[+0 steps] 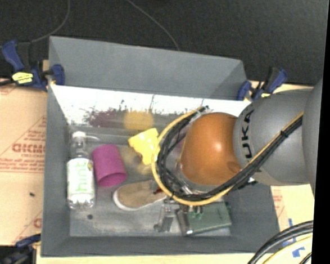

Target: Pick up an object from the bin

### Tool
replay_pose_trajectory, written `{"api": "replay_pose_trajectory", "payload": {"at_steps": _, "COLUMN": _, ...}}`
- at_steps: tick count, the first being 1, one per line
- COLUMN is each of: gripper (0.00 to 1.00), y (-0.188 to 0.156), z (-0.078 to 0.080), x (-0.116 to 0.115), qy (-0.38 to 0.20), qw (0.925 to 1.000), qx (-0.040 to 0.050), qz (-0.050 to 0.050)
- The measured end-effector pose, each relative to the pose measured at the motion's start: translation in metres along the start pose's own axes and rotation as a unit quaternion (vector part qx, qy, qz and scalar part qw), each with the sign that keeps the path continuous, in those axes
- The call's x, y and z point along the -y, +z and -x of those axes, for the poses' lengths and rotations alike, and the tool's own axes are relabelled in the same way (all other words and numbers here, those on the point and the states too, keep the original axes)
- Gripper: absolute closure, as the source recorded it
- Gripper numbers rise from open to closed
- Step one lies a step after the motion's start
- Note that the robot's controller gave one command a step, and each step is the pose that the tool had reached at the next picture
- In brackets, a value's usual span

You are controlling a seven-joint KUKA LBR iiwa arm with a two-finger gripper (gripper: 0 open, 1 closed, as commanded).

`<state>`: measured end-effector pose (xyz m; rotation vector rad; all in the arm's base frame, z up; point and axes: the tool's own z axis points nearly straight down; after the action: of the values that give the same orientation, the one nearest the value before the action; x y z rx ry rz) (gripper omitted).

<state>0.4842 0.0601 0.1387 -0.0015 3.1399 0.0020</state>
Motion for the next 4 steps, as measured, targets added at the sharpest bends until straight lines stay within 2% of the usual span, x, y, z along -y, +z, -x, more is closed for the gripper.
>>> {"api": "replay_pose_trajectory", "payload": {"at_steps": 1, "gripper": 0.0, "y": 0.069, "z": 0.04, "x": -0.023, "qy": 0.142, "qw": 0.9899, "qx": 0.0004, "qz": 0.0}}
{"api": "replay_pose_trajectory", "payload": {"at_steps": 2, "gripper": 0.0, "y": -0.007, "z": 0.045, "x": -0.025, "qy": 0.069, "qw": 0.9976, "qx": 0.0035, "qz": 0.0}}
{"api": "replay_pose_trajectory", "payload": {"at_steps": 3, "gripper": 0.0, "y": 0.072, "z": 0.039, "x": -0.022, "qy": 0.141, "qw": 0.99, "qx": -0.0017, "qz": -0.001}}
{"api": "replay_pose_trajectory", "payload": {"at_steps": 4, "gripper": 0.0, "y": 0.069, "z": 0.032, "x": -0.033, "qy": 0.148, "qw": 0.989, "qx": 0.0032, "qz": 0.001}}
